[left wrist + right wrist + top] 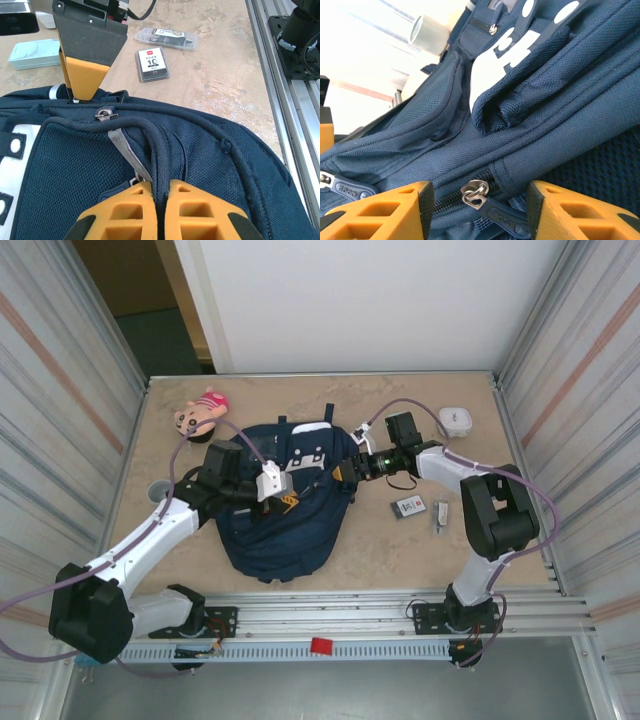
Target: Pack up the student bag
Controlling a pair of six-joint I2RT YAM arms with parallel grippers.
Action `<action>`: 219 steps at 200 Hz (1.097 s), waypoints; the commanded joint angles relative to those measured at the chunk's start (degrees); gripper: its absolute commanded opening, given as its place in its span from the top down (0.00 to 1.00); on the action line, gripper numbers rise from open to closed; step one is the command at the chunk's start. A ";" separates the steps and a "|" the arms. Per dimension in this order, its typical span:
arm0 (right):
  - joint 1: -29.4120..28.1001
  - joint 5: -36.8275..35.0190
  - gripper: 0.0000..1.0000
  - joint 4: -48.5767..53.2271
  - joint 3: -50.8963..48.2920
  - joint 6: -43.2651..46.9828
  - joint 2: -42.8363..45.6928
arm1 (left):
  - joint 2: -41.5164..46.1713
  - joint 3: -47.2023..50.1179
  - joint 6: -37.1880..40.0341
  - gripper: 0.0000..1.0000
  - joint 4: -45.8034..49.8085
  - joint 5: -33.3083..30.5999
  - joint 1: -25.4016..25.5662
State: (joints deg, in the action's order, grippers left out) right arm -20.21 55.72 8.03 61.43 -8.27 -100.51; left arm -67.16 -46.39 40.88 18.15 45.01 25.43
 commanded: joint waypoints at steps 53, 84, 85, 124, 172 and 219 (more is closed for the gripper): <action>-0.89 4.23 0.78 2.28 -0.35 -0.05 2.74 | 0.90 -3.18 0.45 1.00 -4.88 4.46 -0.73; -1.06 5.25 0.76 0.30 -0.33 -1.83 1.75 | 1.06 -3.27 0.36 1.00 -4.87 4.64 -0.73; -1.02 5.26 0.75 0.31 -0.34 -1.92 1.69 | 1.10 -3.27 0.39 1.00 -4.88 4.69 -0.73; -1.02 6.33 0.64 -2.92 0.06 -4.62 -0.12 | 1.64 -3.00 -0.07 1.00 -5.23 4.91 -0.73; -1.27 6.37 0.87 -2.55 -1.36 -6.09 3.30 | 1.30 -2.67 -0.49 1.00 -6.28 3.53 -0.76; -1.14 6.92 0.86 -2.62 -5.24 -8.44 10.54 | 1.33 -2.61 -0.24 1.00 -5.98 2.84 -0.91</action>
State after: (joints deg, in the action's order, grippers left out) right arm -20.67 59.66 6.24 57.58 -14.85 -94.91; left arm -67.18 -46.41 40.66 16.84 45.43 24.97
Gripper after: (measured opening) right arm 0.126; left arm 0.073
